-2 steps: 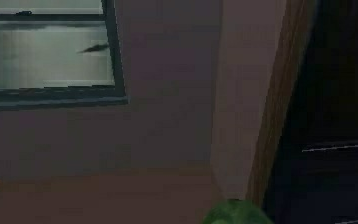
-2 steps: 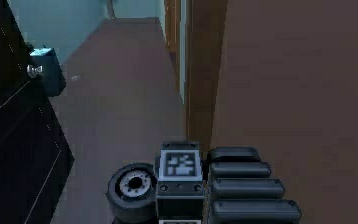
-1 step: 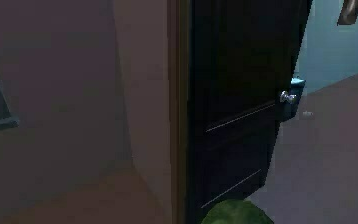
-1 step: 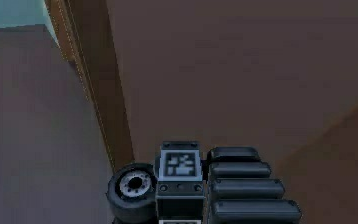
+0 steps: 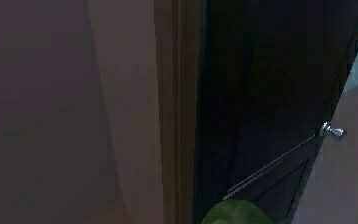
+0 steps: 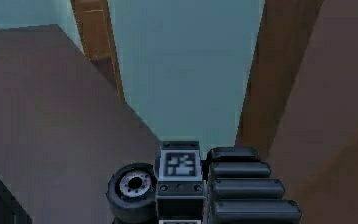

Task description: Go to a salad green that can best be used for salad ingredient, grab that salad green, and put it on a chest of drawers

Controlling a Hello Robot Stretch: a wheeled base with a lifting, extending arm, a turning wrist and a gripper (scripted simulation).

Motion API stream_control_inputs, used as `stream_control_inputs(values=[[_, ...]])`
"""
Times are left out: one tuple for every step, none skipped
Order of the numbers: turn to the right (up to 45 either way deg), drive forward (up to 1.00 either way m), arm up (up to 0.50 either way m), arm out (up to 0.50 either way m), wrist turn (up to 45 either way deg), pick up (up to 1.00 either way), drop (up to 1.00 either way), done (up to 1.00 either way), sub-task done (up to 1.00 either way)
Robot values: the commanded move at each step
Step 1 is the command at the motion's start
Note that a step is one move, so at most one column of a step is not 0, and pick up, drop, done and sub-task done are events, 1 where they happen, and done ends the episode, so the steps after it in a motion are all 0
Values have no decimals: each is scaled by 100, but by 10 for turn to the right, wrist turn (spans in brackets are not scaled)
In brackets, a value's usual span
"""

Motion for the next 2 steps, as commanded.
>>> stream_control_inputs(values=[[450,0,0,0,0,0,0,0,0],[180,0,0,0,0,0,0,0,0]])
